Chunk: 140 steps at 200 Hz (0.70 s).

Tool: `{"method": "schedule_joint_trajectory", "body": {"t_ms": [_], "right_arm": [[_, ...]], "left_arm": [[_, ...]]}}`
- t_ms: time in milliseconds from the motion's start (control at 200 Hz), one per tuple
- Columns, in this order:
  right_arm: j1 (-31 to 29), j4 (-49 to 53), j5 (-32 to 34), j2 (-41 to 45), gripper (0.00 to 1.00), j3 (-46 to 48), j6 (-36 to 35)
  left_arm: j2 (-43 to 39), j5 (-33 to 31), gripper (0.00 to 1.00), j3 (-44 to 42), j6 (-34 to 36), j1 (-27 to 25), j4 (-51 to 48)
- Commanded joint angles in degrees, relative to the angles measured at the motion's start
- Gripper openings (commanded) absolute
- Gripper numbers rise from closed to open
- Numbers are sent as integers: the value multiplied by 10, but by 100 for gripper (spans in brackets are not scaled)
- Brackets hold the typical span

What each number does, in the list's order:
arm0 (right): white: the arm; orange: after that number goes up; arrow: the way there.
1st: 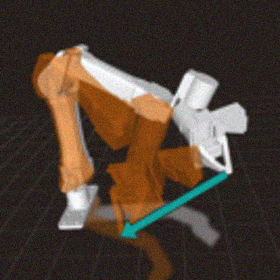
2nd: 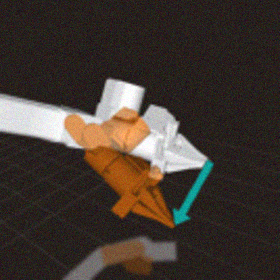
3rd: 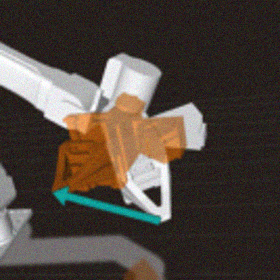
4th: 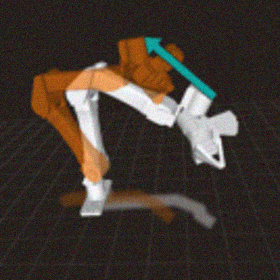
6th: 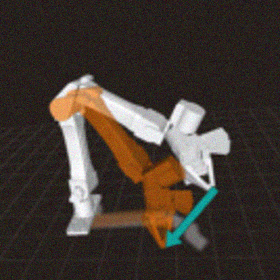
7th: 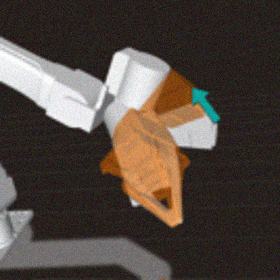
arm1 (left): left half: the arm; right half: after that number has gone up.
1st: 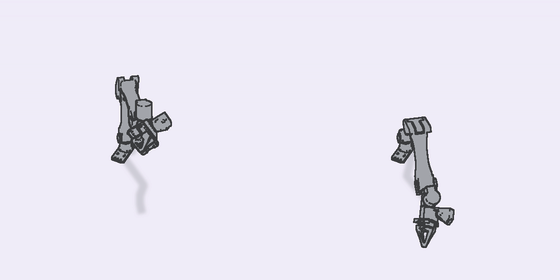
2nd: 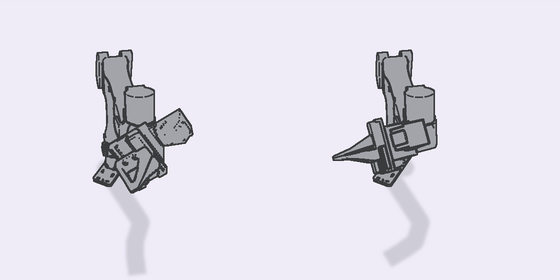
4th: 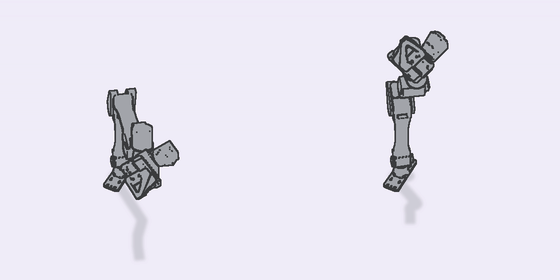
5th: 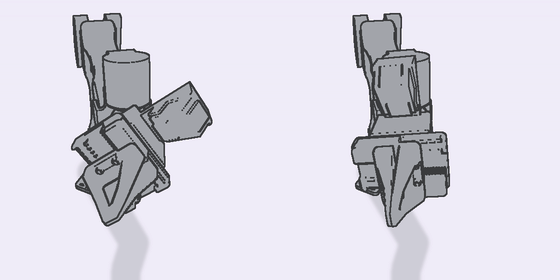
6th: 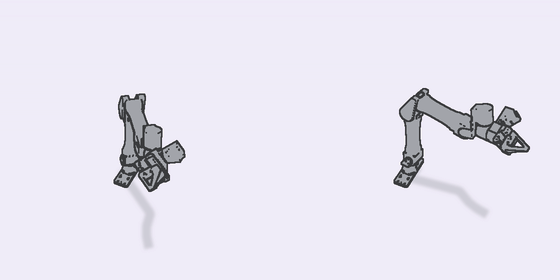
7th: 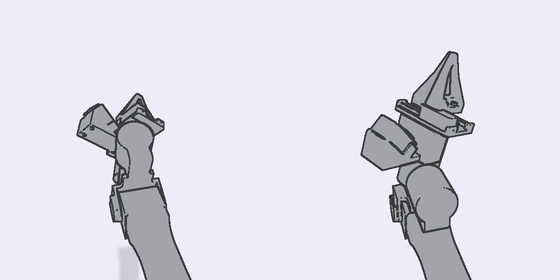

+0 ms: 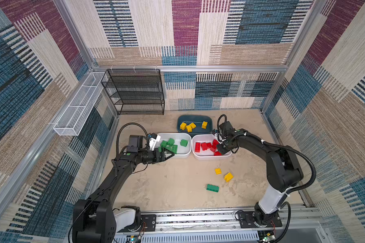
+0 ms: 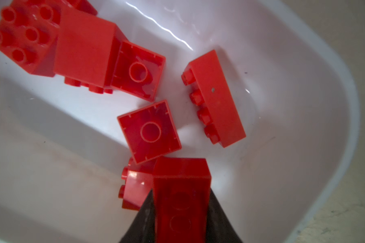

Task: Sort the legos into containers by color
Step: 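Grasp the red brick with the right gripper and carry it into the red bin, then move the right gripper to the green brick and grasp it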

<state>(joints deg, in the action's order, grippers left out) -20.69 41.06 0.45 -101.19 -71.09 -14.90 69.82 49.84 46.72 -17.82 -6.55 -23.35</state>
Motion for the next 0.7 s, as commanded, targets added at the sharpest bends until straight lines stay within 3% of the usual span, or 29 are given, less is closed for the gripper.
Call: {"method": "schedule_joint_trajectory", "body": {"t_ms": [0,255,446,461,491,516,696], "right_arm": [[-1,-5,-15,8,55,-2,-3],[-2,-11,-13,65,62,6,11],[-7,-28,-107,153,67,44,65],[-10,-29,-113,161,67,51,73],[-19,-34,-125,176,84,65,88],[-27,-37,-131,188,89,76,100],[-122,-34,-132,260,88,159,148]], "left_arm": [[1,6,94,2,4,0,9],[2,6,94,-2,6,0,8],[6,4,94,5,9,0,5],[6,4,94,6,9,0,4],[8,5,94,8,10,-1,3],[9,5,94,9,9,0,3],[14,5,94,19,16,0,-6]]}}
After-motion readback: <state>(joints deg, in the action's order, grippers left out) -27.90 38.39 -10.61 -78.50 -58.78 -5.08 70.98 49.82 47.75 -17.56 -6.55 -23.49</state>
